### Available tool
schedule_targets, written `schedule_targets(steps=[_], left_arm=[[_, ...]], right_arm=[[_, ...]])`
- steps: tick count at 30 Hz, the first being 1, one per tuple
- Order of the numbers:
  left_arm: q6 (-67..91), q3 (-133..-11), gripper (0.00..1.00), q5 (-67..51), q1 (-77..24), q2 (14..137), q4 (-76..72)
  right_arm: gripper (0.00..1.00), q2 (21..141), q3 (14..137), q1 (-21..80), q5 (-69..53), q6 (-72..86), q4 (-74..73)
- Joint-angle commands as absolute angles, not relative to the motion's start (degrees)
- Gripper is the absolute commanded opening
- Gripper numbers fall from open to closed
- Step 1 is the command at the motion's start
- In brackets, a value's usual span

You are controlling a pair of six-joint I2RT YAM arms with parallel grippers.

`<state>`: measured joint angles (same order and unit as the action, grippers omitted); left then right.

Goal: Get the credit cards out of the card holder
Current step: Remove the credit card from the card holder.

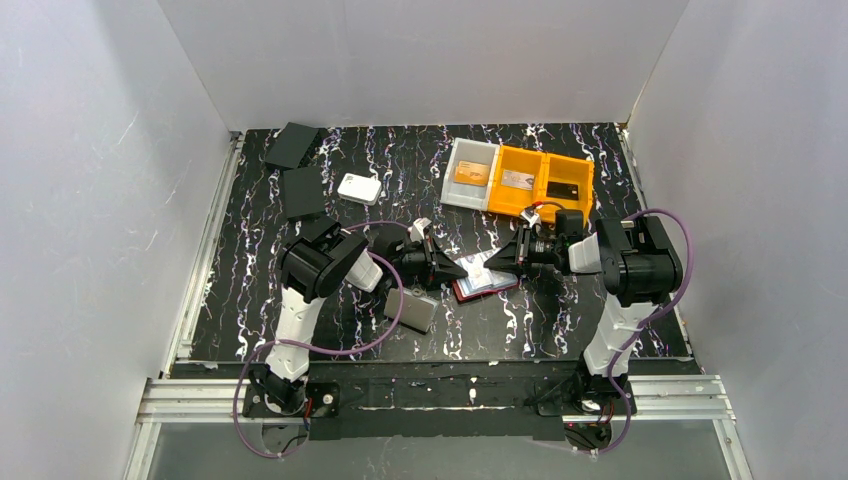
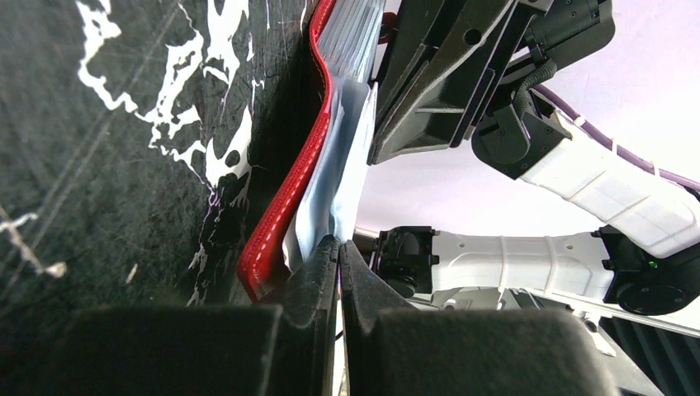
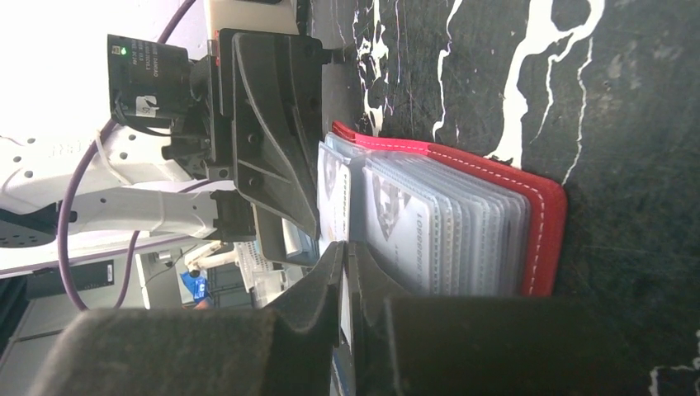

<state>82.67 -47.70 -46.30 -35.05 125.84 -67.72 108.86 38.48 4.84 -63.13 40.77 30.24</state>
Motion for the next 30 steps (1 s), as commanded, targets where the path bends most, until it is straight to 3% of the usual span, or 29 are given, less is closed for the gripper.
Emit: schedule_targets(steps=[1, 6, 16, 30], left_arm=[[82.35, -46.85, 0.00, -47.33, -34.92, 126.23, -68.12], [82.36, -46.93, 0.00, -47.55, -34.81, 126.50, -68.16], [82.18, -45.18, 0.00, -47.56, -33.50, 126.23, -69.07], [81.76, -44.16, 0.00, -46.80, -33.09, 125.32, -69.01]], right_arm=[[0.09, 108.85, 38.85, 4.56, -64.22, 41.44, 33.30], [0.01, 108.85, 38.93, 4.57, -64.83, 41.42, 33.66], [0.01, 107.93, 38.45, 2.75, -63.75, 40.17, 32.55], [0.01, 103.85, 41.95, -1.61, -61.80, 28.10, 18.62]])
